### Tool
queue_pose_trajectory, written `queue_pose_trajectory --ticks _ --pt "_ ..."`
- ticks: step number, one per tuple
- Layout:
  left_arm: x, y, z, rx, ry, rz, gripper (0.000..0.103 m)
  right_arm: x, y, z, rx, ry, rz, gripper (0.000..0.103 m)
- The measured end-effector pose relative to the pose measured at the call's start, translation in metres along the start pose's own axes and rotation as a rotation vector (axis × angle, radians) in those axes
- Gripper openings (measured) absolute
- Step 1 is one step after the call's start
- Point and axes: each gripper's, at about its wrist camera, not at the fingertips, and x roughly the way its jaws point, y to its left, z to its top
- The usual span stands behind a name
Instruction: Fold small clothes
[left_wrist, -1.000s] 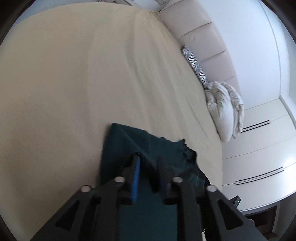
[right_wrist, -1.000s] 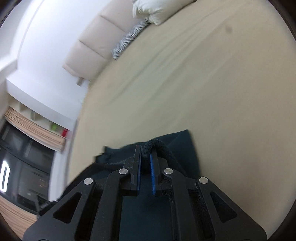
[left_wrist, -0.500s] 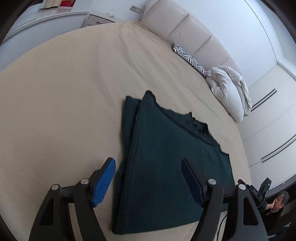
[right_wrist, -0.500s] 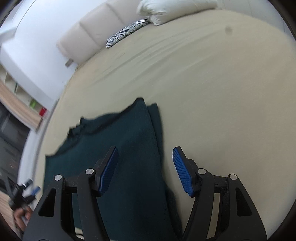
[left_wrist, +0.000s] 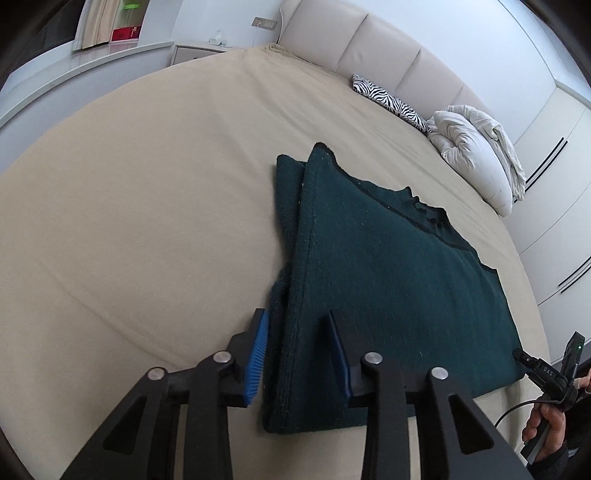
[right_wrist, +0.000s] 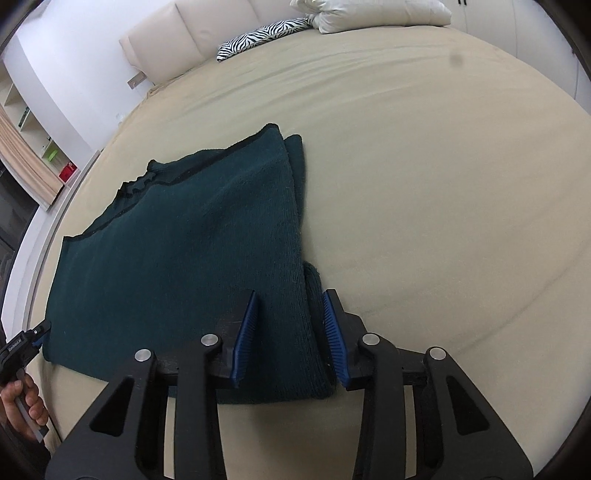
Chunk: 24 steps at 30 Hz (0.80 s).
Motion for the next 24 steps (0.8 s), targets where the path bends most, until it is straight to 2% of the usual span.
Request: queue_pose_trajectory --ticks 3,6,7,11,17,24 --pt "-0.001 0.001 -0.004 -0.003 -0.005 0.004 0.021 -0.004 -0.001 -0.004 -0.007 -0.011 -0.006 0.034" --pt "-0.001 0.002 -0.006 -0.003 -0.006 0.008 0.012 -0.004 -0.001 -0.007 -0.021 -0.013 -0.015 0.026" --pt "-0.002 0.003 -0.006 -0.001 -0.009 0.009 0.011 -0.004 -0.001 -0.008 -0.023 -0.014 -0.019 0.019" --pt "-0.011 0.000 -0.008 -0.004 -0.030 0.012 0.010 -0.006 -0.003 -0.007 -0.028 -0.026 -0.026 0.010" --pt "-0.030 -0.005 -0.015 -0.010 -0.081 0.016 0.008 -0.017 0.005 -0.008 -0.058 -0.058 -0.046 0.009" --pt "-0.024 0.007 -0.032 -0.045 -0.068 0.034 0.007 -0.012 0.000 -0.016 -0.045 -0.043 -0.052 0.009"
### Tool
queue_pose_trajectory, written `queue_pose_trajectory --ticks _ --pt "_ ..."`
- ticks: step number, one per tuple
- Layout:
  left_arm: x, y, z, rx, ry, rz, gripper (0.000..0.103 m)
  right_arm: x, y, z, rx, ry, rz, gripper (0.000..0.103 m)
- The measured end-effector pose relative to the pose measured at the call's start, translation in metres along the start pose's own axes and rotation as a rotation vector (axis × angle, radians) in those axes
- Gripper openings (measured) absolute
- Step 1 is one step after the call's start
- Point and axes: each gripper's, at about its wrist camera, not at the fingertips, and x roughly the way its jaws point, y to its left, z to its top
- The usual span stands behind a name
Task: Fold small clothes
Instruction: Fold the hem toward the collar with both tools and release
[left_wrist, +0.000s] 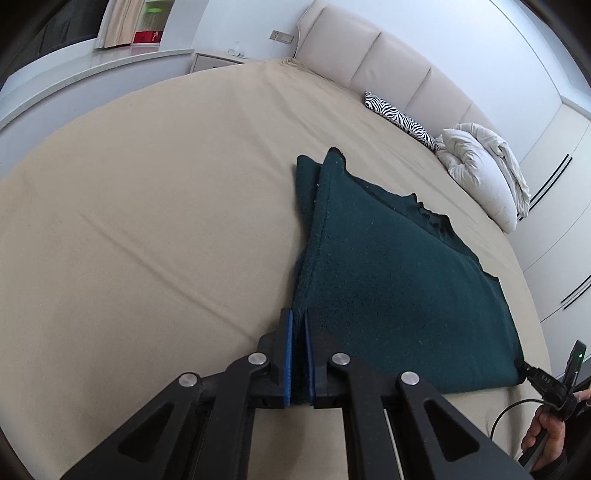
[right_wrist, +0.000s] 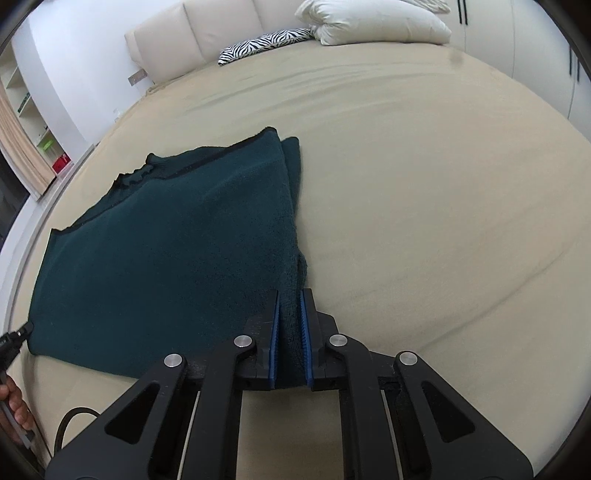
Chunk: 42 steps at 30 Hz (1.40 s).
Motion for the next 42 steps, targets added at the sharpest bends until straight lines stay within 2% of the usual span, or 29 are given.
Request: queue_pose_trajectory --ticks 5,8,10,11,13,15,17,19,21,24,29,33,35,36,38,40,42 --pt "0.004 -0.002 -0.008 0.031 -0.004 0.027 0.007 -0.003 0.000 -0.003 -0.014 -0.019 -0.005 0.009" --pt "0.012 0.000 -0.007 0.021 0.012 0.024 0.008 0.011 -0.004 -0.006 -0.015 0.020 0.006 0.009" --pt "0.010 0.000 -0.004 0.016 0.024 0.019 0.015 0.018 -0.010 -0.006 -0.007 0.036 0.019 0.010" --pt "0.007 0.001 -0.003 0.010 0.030 0.018 0.017 0.016 -0.013 -0.005 0.006 0.036 0.030 0.014" --pt "-0.003 0.000 0.000 0.003 0.030 0.052 0.034 0.012 -0.016 -0.005 0.027 0.042 0.032 0.020" --pt "-0.021 -0.008 0.006 0.022 -0.015 0.104 0.036 0.005 -0.022 -0.005 0.075 0.046 0.040 0.023" --pt "-0.035 -0.024 0.015 0.077 -0.075 0.126 0.037 -0.013 -0.030 -0.004 0.141 0.011 0.032 0.036" --pt "-0.036 -0.049 0.029 0.159 -0.117 0.135 0.044 -0.033 -0.029 0.000 0.169 -0.060 0.056 0.052" --pt "-0.026 -0.068 0.042 0.212 -0.143 0.136 0.046 -0.046 -0.020 0.011 0.169 -0.117 0.113 0.055" --pt "0.010 -0.099 0.064 0.283 -0.135 0.141 0.046 -0.040 0.013 0.039 0.137 -0.119 0.288 0.055" --pt "0.070 -0.130 0.078 0.420 -0.136 0.220 0.046 0.013 0.074 0.076 0.128 -0.041 0.464 0.055" --pt "0.112 -0.113 0.085 0.365 -0.072 0.262 0.047 0.079 0.113 0.095 0.197 0.043 0.579 0.055" --pt "0.130 -0.094 0.086 0.304 -0.032 0.225 0.054 0.115 0.127 0.098 0.218 0.099 0.593 0.055" --pt "0.130 -0.091 0.086 0.294 -0.041 0.207 0.055 0.126 0.126 0.098 0.228 0.111 0.564 0.052" --pt "0.131 -0.093 0.087 0.306 -0.039 0.206 0.057 0.146 0.105 0.098 0.296 0.092 0.565 0.024" --pt "0.133 -0.092 0.087 0.312 -0.041 0.203 0.059 0.150 0.075 0.098 0.375 0.058 0.550 0.022" --pt "0.133 -0.091 0.087 0.308 -0.045 0.195 0.059 0.146 0.032 0.097 0.470 -0.019 0.526 0.019"
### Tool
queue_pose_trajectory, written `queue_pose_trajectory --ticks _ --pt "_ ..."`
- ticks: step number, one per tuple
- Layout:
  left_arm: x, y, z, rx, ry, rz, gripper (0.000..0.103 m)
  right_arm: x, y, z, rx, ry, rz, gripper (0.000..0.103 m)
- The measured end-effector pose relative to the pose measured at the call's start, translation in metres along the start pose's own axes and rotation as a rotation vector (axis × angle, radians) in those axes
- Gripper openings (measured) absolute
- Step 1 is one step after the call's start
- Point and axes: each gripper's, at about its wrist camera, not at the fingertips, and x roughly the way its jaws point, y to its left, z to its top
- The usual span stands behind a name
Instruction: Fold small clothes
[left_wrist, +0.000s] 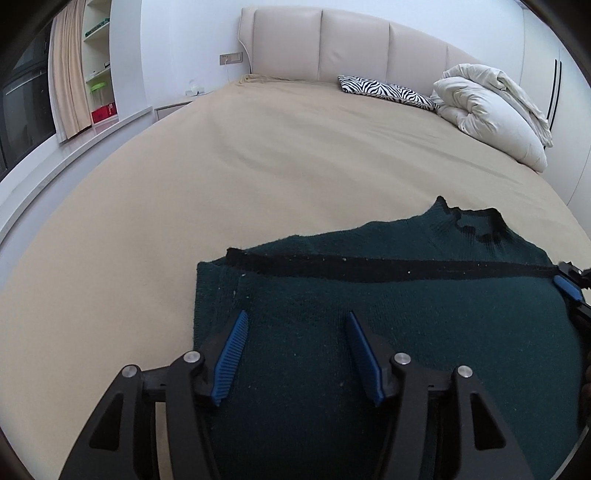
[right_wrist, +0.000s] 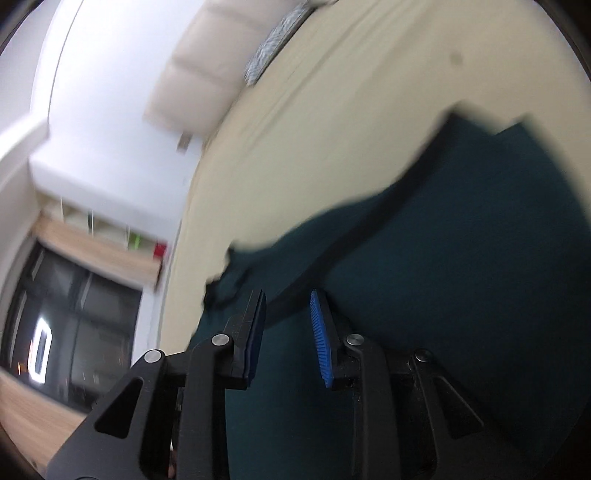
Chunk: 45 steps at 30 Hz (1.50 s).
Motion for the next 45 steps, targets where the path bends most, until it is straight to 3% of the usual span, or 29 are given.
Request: queue_pose_trajectory --ticks 3,5,7,12,13,14,16,18,20,25,26,29,31,33,35,36,39,41,43,45 --pt "0.000 -0.001 -0.001 0.004 -0.003 0.004 0.059 -0.032 -0.027 0.019 0.056 -0.092 -0.063 0.016" --pt "0.001 -0.001 -0.002 0.008 -0.007 0.008 0.059 -0.056 -0.029 0.024 0.027 -0.145 -0.182 0.020" --pt "0.002 -0.001 -0.002 0.009 -0.011 0.009 0.059 -0.073 -0.017 0.015 -0.031 -0.140 -0.219 0.021" --pt "-0.001 -0.005 -0.008 0.014 -0.018 0.021 0.060 -0.091 0.048 -0.056 -0.281 -0.035 -0.094 0.024" --pt "-0.001 -0.005 -0.008 0.016 -0.019 0.023 0.060 -0.091 0.064 -0.075 -0.334 -0.014 -0.061 0.037" --pt "-0.002 -0.006 -0.008 0.018 -0.019 0.026 0.060 -0.088 0.076 -0.091 -0.372 0.002 -0.050 0.058" --pt "-0.002 -0.006 -0.008 0.020 -0.020 0.028 0.060 -0.078 0.100 -0.124 -0.416 -0.006 -0.020 0.070" --pt "-0.002 -0.006 -0.008 0.022 -0.022 0.030 0.060 -0.066 0.116 -0.146 -0.464 0.012 0.017 0.070" --pt "-0.002 -0.007 -0.009 0.024 -0.025 0.033 0.060 -0.049 0.126 -0.169 -0.494 0.093 0.030 0.070" --pt "-0.002 -0.009 -0.011 0.031 -0.030 0.043 0.060 -0.012 0.111 -0.204 -0.365 0.320 0.068 0.068" --pt "-0.002 -0.010 -0.011 0.032 -0.031 0.045 0.060 -0.008 0.106 -0.203 -0.360 0.318 0.065 0.066" --pt "-0.002 -0.009 -0.010 0.033 -0.032 0.046 0.060 -0.013 0.087 -0.186 -0.272 0.280 0.129 0.059" --pt "-0.002 -0.009 -0.010 0.033 -0.031 0.046 0.060 -0.030 0.067 -0.173 -0.226 0.237 0.115 0.056" --pt "-0.002 -0.009 -0.010 0.034 -0.031 0.047 0.060 -0.047 0.046 -0.157 -0.171 0.184 0.097 0.048" --pt "-0.002 -0.009 -0.010 0.033 -0.030 0.046 0.060 -0.065 0.021 -0.140 -0.094 0.139 0.081 0.033" --pt "-0.002 -0.009 -0.009 0.030 -0.023 0.044 0.060 -0.078 0.008 -0.132 -0.064 0.110 0.054 0.032" --pt "-0.016 -0.008 -0.004 0.004 0.025 0.045 0.059 -0.123 -0.012 -0.109 -0.072 -0.010 -0.088 0.035" --pt "-0.037 -0.015 -0.009 -0.012 0.044 0.030 0.059 -0.149 -0.005 -0.108 -0.120 -0.071 -0.180 0.049" --pt "-0.065 -0.033 -0.021 -0.010 0.053 -0.072 0.060 -0.178 0.003 -0.106 -0.184 -0.128 -0.217 0.056" --pt "-0.086 -0.053 -0.036 0.011 0.063 -0.153 0.062 -0.190 0.020 -0.111 -0.259 -0.139 -0.189 0.065"
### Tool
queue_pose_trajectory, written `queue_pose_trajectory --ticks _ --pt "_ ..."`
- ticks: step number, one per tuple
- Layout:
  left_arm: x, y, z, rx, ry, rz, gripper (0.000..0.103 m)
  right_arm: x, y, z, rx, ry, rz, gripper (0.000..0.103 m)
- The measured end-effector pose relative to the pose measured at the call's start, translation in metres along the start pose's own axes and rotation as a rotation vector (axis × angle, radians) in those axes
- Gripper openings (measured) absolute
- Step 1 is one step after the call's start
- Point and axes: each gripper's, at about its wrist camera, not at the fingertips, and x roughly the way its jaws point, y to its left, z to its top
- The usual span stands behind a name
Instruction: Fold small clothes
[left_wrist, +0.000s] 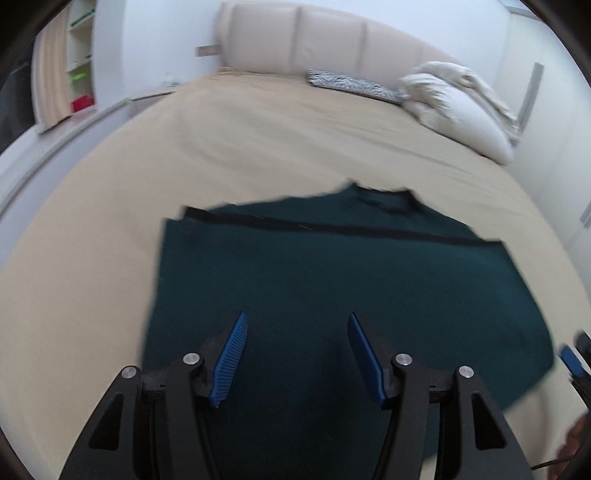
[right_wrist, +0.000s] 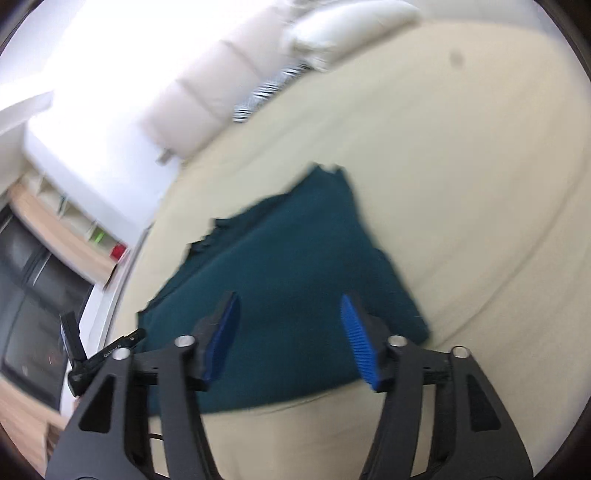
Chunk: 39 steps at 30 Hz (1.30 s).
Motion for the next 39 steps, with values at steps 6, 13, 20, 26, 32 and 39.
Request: queue_pose_trajectory --ticks 6,13,20,26,32,39 --pt "0.016 -0.010 -0.035 0.029 0.105 0.027 0.062 0.033 0.060 -0.023 -0.012 0.134 0.269 0.079" --pt "0.001 0.025 -0.041 0.009 0.091 0.073 0.062 0.108 0.023 -0.047 0.229 0.327 0.369 0.065" --pt "-0.012 0.036 -0.057 0.001 0.091 0.088 0.062 0.052 -0.059 -0.025 0.397 0.140 0.285 0.055" --pt "-0.019 0.029 -0.060 0.045 0.074 0.163 0.064 -0.040 -0.089 -0.016 0.340 -0.022 0.058 0.060" --pt "-0.033 0.031 -0.059 0.078 0.029 0.244 0.066 -0.108 -0.042 -0.021 0.055 -0.204 -0.105 0.072" --pt "-0.058 0.021 -0.052 0.116 -0.049 0.288 0.067 -0.154 0.031 -0.014 -0.237 -0.419 -0.198 0.100"
